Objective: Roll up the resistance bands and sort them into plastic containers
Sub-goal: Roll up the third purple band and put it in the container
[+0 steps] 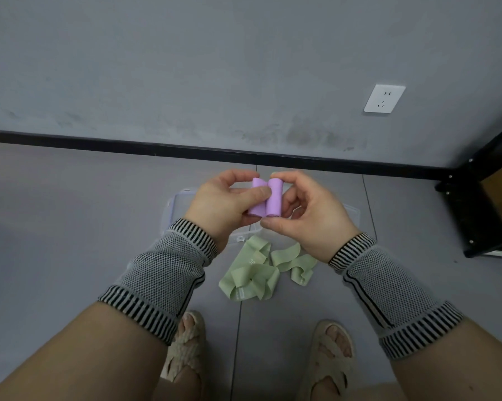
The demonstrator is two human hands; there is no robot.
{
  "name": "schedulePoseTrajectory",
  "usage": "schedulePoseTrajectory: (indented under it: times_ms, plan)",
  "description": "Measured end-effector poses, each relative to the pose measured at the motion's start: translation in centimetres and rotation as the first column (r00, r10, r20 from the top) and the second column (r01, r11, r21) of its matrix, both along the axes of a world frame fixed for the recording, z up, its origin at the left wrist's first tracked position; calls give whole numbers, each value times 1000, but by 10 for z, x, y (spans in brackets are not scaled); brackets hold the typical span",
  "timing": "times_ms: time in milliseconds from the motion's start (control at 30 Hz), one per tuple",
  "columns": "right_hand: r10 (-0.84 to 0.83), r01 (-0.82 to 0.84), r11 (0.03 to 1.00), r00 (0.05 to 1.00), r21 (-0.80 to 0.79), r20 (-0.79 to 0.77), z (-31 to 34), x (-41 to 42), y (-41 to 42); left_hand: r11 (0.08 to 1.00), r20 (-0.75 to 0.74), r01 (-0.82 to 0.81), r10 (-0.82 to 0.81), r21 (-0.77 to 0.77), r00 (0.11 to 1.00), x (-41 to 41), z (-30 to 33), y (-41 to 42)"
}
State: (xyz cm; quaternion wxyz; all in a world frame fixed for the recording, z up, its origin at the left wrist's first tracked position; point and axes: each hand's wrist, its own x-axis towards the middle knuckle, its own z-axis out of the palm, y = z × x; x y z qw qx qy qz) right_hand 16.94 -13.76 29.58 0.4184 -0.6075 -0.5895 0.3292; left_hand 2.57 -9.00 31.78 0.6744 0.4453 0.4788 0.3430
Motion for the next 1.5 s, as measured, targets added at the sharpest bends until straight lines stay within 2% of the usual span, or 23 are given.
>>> schedulePoseTrajectory:
  times_ms: [67,100,167,200,233,267,333,367,400,567,633,767,867,967,1033,1100,1167,1233,1300,1367,1500]
  plan:
    - [18,-22,999,996,-37,-89,2,0,0,1000,-25,-28,28,0,999,-2,-3,3]
    - [27,-40,997,978,-61,-205,1,0,0,999,-16,-43,43,-13,999,-3,-3,4]
    - [25,-90,991,849,-98,-527,1,2,1,997,36,-53,55,-52,998,-5,-2,6]
    - [17,-100,990,786,-100,-618,1,3,1,997,61,-50,54,-63,997,-5,-1,6]
    - [14,-95,991,778,-95,-628,1,4,1,997,74,-48,53,-66,996,-6,0,6]
    - [13,-76,993,838,-94,-545,1,4,1,997,68,-49,53,-56,996,-5,0,6]
    - [13,-23,998,987,-64,-158,0,2,0,999,-3,-48,48,-4,999,-4,-3,5]
    - [1,-1,999,1000,-50,0,-1,1,-1,999,-43,-43,44,26,998,-3,-4,4]
    - [-1,4,999,996,-36,86,-1,0,-1,998,-71,-36,40,53,997,-2,-5,2]
    - [-36,30,999,974,30,224,-4,2,-2,989,-165,43,-19,139,986,7,-6,-3]
    - [-21,17,1000,980,21,200,-3,1,-2,990,-169,29,-5,139,986,6,-6,-1]
    - [-1,0,1000,999,-24,-43,1,2,-2,999,-37,-1,2,33,999,1,-3,1]
    - [9,-12,1000,994,-29,-105,1,1,-1,1000,26,23,-23,-4,999,-2,-1,1]
    - [7,-16,999,984,-46,-178,1,1,-1,999,27,38,-38,5,999,-3,0,2]
    - [-3,-20,998,947,-67,-322,3,2,-2,1000,24,26,-26,-3,999,-4,-1,3]
    - [-1,-46,996,853,-78,-521,3,4,-1,999,54,9,-7,-38,999,-6,-1,5]
    - [1,-60,995,802,-79,-597,3,5,0,998,83,4,1,-59,997,-6,-1,6]
    - [-14,-29,996,885,-85,-465,3,5,0,999,54,5,-4,-34,999,-6,-1,6]
    - [-13,-1,998,978,-69,-208,1,2,-1,1000,-13,9,-9,15,1000,-5,-1,4]
    - [-6,2,999,997,-52,-74,-1,0,-1,999,-58,14,-11,48,998,-3,-2,3]
    - [10,-9,999,999,-34,46,-3,2,-1,998,-113,11,-3,69,994,2,-4,1]
